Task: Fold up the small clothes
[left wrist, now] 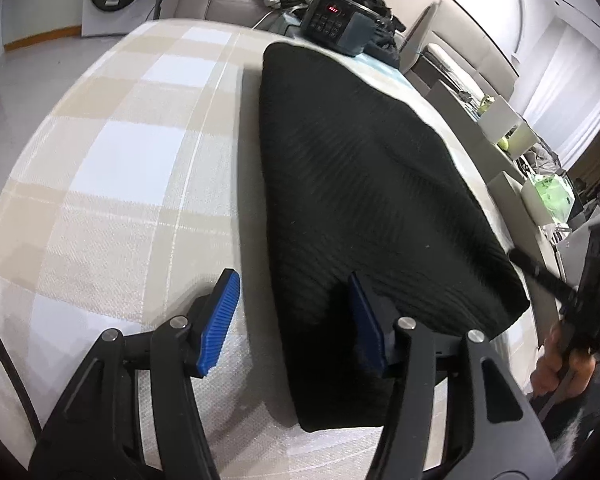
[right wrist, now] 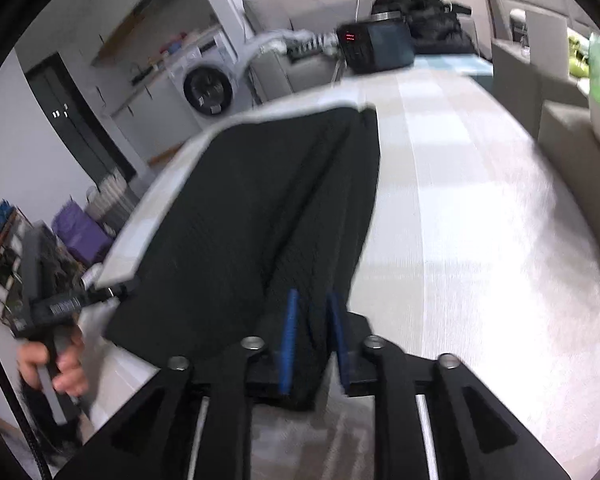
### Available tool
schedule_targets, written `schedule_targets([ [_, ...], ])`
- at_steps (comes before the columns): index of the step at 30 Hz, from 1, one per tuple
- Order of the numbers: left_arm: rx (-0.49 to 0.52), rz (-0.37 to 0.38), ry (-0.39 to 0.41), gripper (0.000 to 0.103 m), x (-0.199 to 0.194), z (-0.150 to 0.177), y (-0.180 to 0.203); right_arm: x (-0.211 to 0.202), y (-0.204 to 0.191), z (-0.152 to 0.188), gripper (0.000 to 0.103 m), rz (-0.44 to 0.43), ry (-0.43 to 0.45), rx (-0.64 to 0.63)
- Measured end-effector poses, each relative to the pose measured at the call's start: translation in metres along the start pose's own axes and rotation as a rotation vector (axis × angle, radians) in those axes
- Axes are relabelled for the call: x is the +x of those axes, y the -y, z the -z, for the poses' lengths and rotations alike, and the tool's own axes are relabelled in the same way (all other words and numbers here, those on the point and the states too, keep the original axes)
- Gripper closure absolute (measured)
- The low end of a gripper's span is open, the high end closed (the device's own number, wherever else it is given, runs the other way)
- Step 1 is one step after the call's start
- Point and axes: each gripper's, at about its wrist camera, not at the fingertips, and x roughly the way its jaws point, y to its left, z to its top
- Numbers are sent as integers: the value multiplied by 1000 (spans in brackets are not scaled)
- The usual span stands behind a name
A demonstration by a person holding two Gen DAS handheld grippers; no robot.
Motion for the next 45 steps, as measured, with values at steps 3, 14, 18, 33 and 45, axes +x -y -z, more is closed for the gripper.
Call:
schedule_targets([
  [3,45,9,18,48,-4,0,12,11,4,-16,81,-42,2,35],
  [14,176,47,37,21,-11,12,44,71,14,-41,81,-156,-97,132],
  [18,178,50,27,21,-8,11,45,85,22,-49,81,-199,-141,187],
  [33,244,31,17,2,0,19,62,91,19,-54,89,-213,-163,234],
  [45,200,-23,-13,2,3,18,56,83,-12,-70,92,4,-139,-16],
])
